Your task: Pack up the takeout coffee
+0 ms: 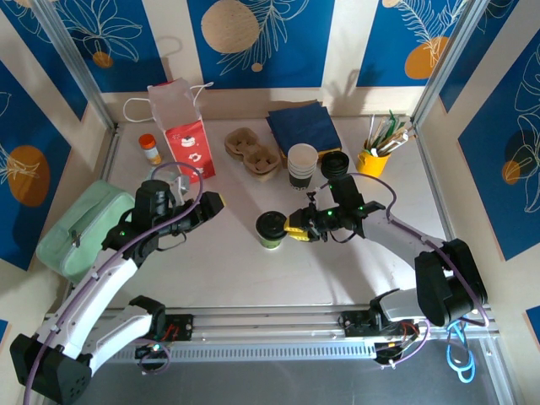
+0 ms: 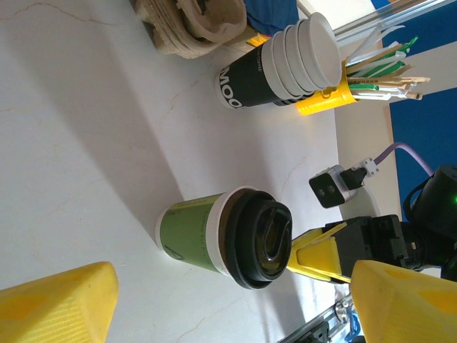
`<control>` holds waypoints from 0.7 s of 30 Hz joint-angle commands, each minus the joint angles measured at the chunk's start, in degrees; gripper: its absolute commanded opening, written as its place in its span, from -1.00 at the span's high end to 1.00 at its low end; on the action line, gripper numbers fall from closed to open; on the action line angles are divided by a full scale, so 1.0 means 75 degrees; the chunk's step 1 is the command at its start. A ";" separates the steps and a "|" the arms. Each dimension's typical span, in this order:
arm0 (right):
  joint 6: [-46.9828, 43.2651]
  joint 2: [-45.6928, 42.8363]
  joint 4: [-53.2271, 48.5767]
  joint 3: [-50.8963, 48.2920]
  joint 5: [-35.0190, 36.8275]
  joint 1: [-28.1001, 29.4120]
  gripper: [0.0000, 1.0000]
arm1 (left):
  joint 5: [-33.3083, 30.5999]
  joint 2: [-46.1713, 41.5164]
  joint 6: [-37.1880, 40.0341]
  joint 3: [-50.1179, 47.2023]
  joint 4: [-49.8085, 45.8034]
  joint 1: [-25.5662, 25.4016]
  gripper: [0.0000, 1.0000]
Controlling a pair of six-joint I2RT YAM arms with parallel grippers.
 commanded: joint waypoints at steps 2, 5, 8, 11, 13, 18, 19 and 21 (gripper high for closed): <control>-0.0599 -0.0190 -0.0960 0.0489 0.0257 -0.0121 0.35 | -0.0019 0.0048 0.0117 0.0118 0.0073 0.0054 -0.69; -0.0862 -0.0301 -0.1404 0.0637 0.0469 -0.0220 0.35 | -0.0011 0.0070 0.0218 0.0165 0.0020 0.0053 -0.69; -0.0939 -0.0502 -0.1593 0.0725 0.0583 -0.0258 0.35 | 0.0004 0.0069 0.0227 0.0177 0.0029 0.0049 -0.69; -0.0969 -0.0735 -0.1796 0.0864 0.0740 -0.0217 0.35 | -0.0021 0.0051 0.0245 0.0195 0.0044 0.0054 -0.69; -0.1001 -0.0876 -0.1949 0.1005 0.0880 -0.0104 0.35 | -0.0049 0.0058 0.0268 0.0200 0.0050 0.0051 -0.69; -0.1061 -0.1053 -0.2153 0.1241 0.1396 0.0275 0.36 | -0.0042 0.0048 0.0313 0.0155 0.0032 0.0048 -0.69; -0.1027 -0.1031 -0.2146 0.1252 0.1485 0.0331 0.36 | -0.0024 0.0017 0.0297 0.0132 0.0032 0.0054 -0.69; -0.0988 -0.0968 -0.2113 0.1243 0.1602 0.0415 0.36 | -0.0029 -0.0016 0.0286 0.0096 0.0025 0.0051 -0.69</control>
